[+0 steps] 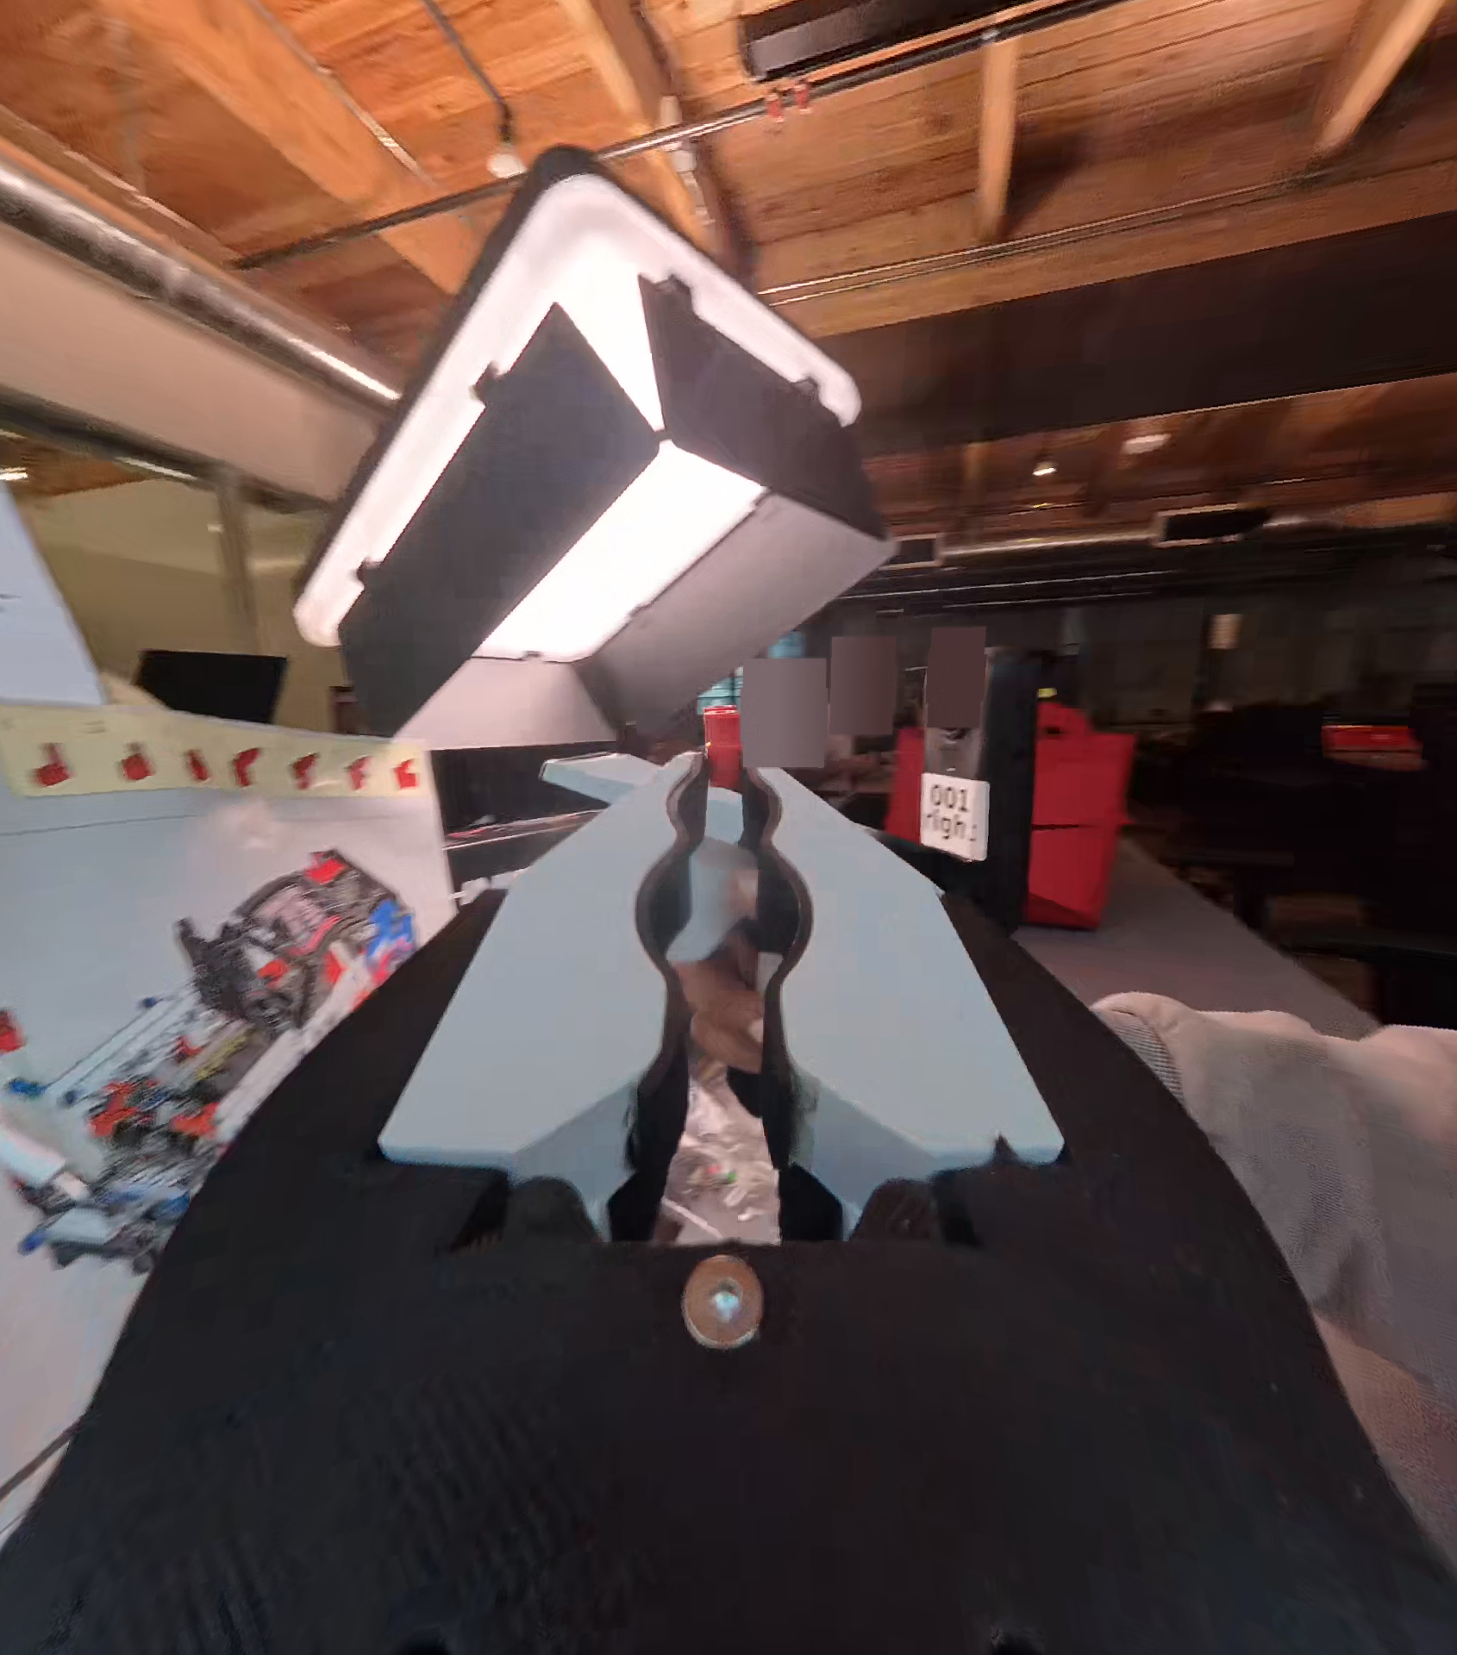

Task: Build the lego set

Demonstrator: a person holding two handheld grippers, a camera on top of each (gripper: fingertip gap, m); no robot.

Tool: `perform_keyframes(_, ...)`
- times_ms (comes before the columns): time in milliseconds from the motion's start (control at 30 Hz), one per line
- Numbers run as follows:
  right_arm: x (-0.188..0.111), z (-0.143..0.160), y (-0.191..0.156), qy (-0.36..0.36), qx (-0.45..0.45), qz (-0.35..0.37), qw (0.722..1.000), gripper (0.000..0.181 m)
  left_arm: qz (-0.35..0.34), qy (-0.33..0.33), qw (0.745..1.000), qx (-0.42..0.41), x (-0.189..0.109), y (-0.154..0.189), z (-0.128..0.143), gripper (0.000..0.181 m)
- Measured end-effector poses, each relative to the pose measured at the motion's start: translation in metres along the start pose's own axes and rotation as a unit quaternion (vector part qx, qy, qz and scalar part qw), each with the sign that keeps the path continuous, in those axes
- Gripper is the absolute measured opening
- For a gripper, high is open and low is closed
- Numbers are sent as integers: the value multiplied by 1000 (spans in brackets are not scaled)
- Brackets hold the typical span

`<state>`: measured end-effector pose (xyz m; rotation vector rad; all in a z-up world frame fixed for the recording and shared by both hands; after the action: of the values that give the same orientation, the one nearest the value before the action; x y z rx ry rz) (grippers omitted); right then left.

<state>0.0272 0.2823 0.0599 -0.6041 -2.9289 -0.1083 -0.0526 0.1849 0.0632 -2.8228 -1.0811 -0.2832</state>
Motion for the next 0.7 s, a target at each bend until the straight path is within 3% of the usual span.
perform_keyframes(133,-79,-17,-60,11,36,-166,985,6,175,14,984,-14,-11,51,-22,5)
perform_keyframes(267,-140,-39,-118,16,25,-245,969,9,242,-45,969,-8,-25,101,-20,5)
perform_keyframes(400,-170,-42,-171,-24,-29,-287,957,19,255,-95,962,2,-50,151,-10,4)
perform_keyframes(700,-197,-16,-251,-80,-70,-358,928,4,231,-150,961,37,-112,224,-2,4)
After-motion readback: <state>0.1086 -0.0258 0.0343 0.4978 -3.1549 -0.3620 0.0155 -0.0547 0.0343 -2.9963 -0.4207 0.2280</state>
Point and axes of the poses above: each gripper's, where its closed fingertips meet, x out along the fingers, z out of its underside, y = z × x across the jaws, the point moved 5 cm from there along -x, back along the fingers, and after that the axes turned 13 degrees about -y, right-handed, at the moved point
